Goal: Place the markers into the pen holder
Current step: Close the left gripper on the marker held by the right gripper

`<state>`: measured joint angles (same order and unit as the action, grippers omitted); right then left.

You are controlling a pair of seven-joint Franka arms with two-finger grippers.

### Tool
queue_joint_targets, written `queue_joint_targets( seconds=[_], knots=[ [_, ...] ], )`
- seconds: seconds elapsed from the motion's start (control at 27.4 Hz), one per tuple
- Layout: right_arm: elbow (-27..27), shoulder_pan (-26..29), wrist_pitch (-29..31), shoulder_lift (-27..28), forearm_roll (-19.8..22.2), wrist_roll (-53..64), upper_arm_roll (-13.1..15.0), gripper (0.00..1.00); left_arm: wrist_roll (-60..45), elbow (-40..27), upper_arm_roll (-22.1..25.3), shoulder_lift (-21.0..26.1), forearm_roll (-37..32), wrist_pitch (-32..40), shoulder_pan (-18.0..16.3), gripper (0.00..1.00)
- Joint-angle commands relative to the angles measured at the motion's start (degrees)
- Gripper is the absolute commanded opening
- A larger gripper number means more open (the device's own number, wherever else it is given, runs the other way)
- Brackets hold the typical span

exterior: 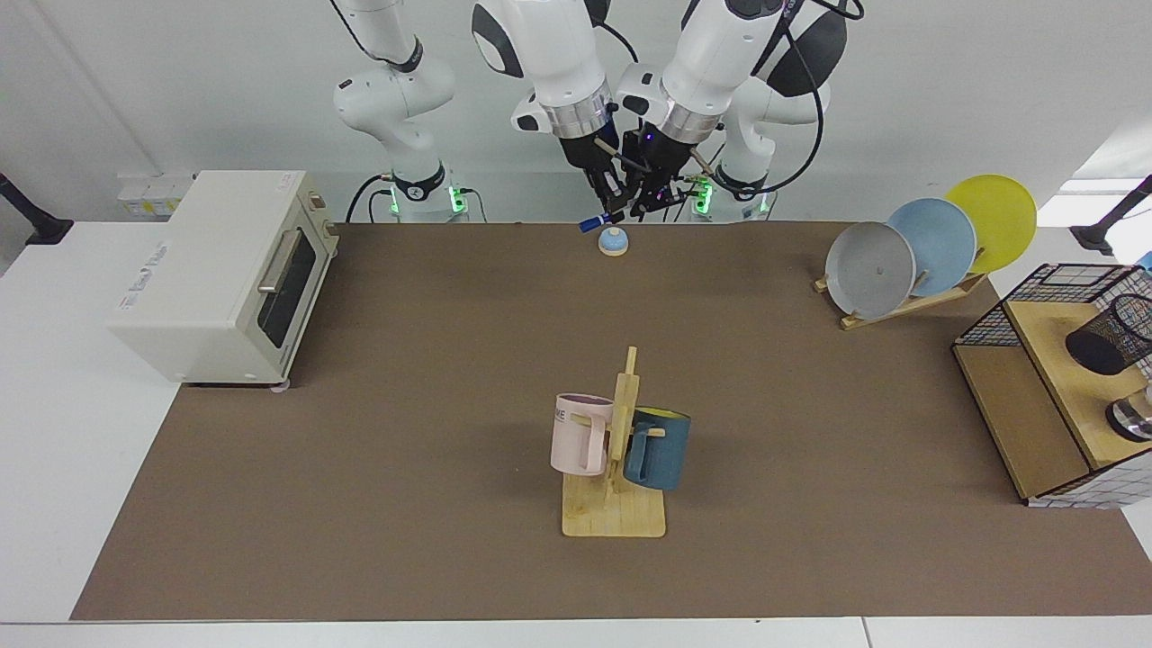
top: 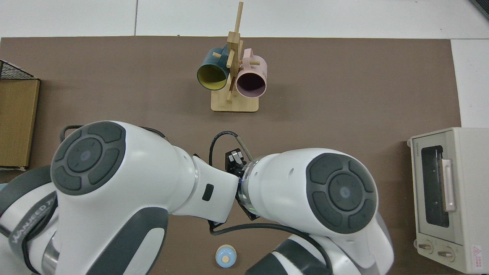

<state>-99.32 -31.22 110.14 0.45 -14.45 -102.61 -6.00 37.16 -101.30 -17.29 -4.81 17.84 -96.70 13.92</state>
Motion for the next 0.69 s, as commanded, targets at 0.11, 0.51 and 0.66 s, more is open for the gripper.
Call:
queue_joint_targets(
  seconds=[0.11, 0.51, 0.66],
  knots=[
    [1.5, 0.4, 1.0, 1.1, 1.3, 0.8, 0.3, 0.0, -1.1, -2.0, -0.2, -2.0, 0.3, 0.5, 0.7, 0.01],
    [1.5, 0.5, 1.1, 1.1, 1.2, 1.2, 0.2, 0.15, -1.2, -2.0, -0.2, -2.0, 0.3, 0.6, 0.7, 0.0],
    [1.5, 0.5, 1.2, 1.1, 1.1, 1.3, 0.2, 0.26, -1.2, -2.0, -0.2, -2.0, 0.3, 1.0, 0.6, 0.0]
  ],
)
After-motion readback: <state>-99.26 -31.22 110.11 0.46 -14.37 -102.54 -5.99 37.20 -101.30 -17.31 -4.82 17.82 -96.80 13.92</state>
